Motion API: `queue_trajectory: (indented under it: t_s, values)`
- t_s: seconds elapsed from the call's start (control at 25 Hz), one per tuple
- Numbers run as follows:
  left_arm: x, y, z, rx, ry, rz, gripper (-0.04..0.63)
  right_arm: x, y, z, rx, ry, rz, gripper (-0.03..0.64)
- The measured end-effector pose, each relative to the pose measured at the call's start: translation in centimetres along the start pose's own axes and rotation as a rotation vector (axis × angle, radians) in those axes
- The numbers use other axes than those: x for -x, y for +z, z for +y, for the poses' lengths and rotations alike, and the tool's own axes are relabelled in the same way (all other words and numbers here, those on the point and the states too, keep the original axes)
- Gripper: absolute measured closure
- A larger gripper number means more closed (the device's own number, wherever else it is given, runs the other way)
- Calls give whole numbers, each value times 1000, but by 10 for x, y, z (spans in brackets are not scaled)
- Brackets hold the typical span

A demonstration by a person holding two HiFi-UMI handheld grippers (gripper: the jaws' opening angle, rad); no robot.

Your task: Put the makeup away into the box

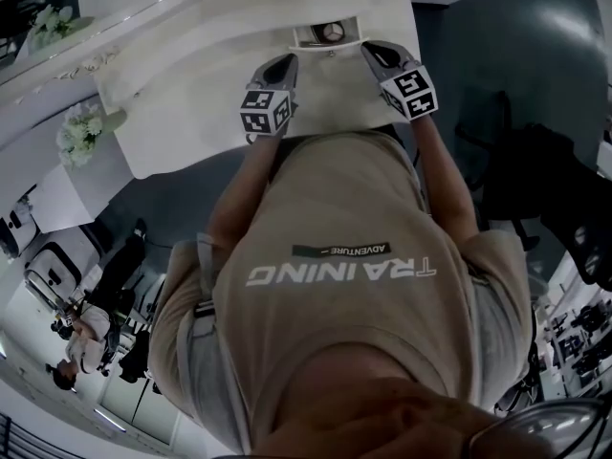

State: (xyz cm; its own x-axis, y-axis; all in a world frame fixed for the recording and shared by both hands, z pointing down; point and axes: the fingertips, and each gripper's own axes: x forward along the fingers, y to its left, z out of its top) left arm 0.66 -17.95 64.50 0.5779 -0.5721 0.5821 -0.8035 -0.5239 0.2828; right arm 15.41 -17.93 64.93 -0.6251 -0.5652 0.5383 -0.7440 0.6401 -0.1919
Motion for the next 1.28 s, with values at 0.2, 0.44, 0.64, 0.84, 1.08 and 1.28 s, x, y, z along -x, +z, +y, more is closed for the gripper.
queue_trajectory:
  t_s: [0.2, 0.44, 0.64, 0.84, 1.08, 1.28]
  values:
    - [-6, -2, 4, 10, -2, 4, 588, -2, -2, -1, 3, -2, 13, 612]
    - [-15, 1, 3, -2, -17, 10, 588, -5, 2, -7, -30, -10, 3, 612]
    - [-21, 3, 2, -11, -22, 19, 588, -10, 5, -18, -53, -32, -1, 612]
    - [-29, 13, 11, -8, -9, 7, 588, -20, 13, -27, -51, -35, -7, 612]
    - [-36, 18, 13, 10, -12, 1, 589, -29, 13, -35, -64, -29, 0, 612]
    - [-44, 29, 22, 20, 1, -17, 588, -42, 16, -40, -86, -36, -9, 612]
